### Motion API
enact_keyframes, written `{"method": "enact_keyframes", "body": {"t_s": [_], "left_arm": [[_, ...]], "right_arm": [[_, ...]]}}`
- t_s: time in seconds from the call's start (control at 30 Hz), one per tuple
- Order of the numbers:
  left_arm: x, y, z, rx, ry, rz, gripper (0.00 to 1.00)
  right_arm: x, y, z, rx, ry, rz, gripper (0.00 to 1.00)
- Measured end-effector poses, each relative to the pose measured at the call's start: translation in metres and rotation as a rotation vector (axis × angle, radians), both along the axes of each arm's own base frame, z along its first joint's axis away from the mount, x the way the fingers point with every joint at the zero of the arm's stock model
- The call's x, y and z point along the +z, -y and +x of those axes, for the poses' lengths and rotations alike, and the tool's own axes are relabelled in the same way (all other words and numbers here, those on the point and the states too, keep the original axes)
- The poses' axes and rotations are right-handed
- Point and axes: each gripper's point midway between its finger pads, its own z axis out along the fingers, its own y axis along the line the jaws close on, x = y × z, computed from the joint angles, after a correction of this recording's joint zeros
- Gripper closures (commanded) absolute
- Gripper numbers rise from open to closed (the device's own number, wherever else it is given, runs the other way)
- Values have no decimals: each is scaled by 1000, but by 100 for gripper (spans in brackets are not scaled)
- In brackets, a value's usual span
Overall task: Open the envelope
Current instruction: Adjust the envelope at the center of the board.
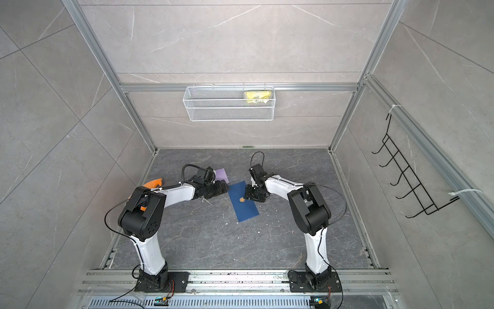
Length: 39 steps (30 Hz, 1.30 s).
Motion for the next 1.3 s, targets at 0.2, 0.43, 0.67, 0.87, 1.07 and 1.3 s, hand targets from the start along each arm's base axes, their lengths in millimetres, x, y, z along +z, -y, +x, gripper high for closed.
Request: {"method": "enact_keyframes", "body": {"t_s": [0.2, 0.43, 0.67, 0.87, 1.07, 1.3], "left_arm": [[1, 6, 2, 1, 0, -38, 17], [2, 15, 1, -10, 27, -82, 17], [2, 23, -3, -27, 48, -101, 17], [2, 23, -6, -17, 58, -116, 18], [2, 16, -23, -11, 21, -93, 17], [1, 35, -39, -45, 11, -81, 17]], "right_arm": [[18, -10, -30, 33, -19, 48, 43], [56, -16, 14, -1, 65, 131, 44], [50, -20, 36, -15, 66, 130, 44], [44, -27, 62, -27, 59, 136, 44], [43, -44, 99, -17, 72, 156, 44], [21, -54, 108, 25, 36, 113, 43]]}}
